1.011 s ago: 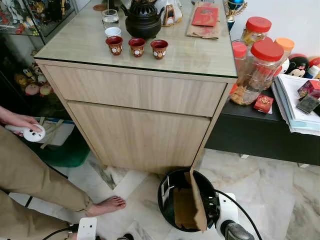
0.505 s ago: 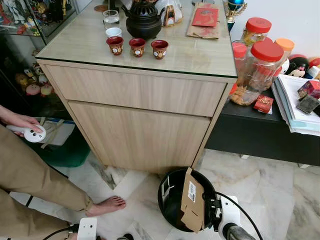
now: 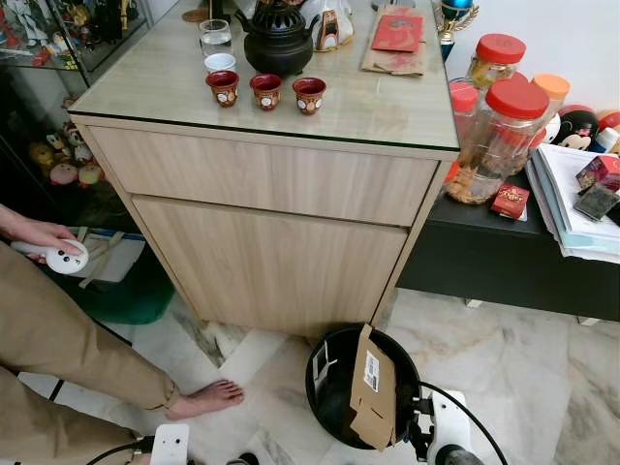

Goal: Picking trash to rubbish bin

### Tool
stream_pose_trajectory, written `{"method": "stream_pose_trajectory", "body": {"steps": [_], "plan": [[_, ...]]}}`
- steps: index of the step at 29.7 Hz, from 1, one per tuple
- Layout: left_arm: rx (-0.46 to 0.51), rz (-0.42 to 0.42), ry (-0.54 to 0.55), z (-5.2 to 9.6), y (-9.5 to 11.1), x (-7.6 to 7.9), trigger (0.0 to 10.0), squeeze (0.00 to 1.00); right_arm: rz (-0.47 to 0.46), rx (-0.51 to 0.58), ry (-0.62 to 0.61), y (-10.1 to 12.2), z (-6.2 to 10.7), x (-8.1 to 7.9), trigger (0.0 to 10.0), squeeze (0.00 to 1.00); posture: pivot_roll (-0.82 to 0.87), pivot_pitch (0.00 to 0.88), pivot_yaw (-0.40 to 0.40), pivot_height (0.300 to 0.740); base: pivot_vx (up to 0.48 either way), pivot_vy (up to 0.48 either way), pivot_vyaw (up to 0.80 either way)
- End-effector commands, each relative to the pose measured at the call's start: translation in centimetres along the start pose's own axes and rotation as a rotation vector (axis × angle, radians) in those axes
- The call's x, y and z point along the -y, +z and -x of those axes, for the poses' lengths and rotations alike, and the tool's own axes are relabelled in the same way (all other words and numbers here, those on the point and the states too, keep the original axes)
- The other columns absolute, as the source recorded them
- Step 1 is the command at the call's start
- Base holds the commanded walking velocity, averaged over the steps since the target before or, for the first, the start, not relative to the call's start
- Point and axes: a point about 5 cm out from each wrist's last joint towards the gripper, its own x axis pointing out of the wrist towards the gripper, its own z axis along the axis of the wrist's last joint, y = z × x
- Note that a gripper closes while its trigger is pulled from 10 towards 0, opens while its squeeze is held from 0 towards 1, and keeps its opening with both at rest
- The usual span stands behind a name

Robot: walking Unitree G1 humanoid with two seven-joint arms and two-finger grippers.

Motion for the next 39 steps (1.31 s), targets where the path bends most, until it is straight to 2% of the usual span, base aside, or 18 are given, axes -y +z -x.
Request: {"method": "stream_pose_trajectory", "body": {"steps": [1, 25, 39], "plan": [[-0.047, -0.009, 0.010, 0.31, -1.23, -0.17, 10.0, 0.00, -0.010, -0.032, -0.011, -0.85, 0.17, 0.29, 10.0, 0.00, 0.11, 0.193, -0.035, 0.740, 0.000, 0.000, 0.00], [-0.049, -0.034, 0.039, 0.24, -1.08, -0.49, 10.0, 0.00, -0.038, -0.019, -0.020, -0.61, 0.13, 0.30, 10.0, 0.00, 0.10, 0.205, -0.033, 0.740, 0.000, 0.000, 0.00], [-0.051, -0.007, 0.044, 0.30, -1.25, -0.57, 10.0, 0.00, -0.039, -0.024, -0.021, -0.87, 0.18, 0.28, 10.0, 0.00, 0.10, 0.199, -0.031, 0.740, 0.000, 0.000, 0.00]]}}
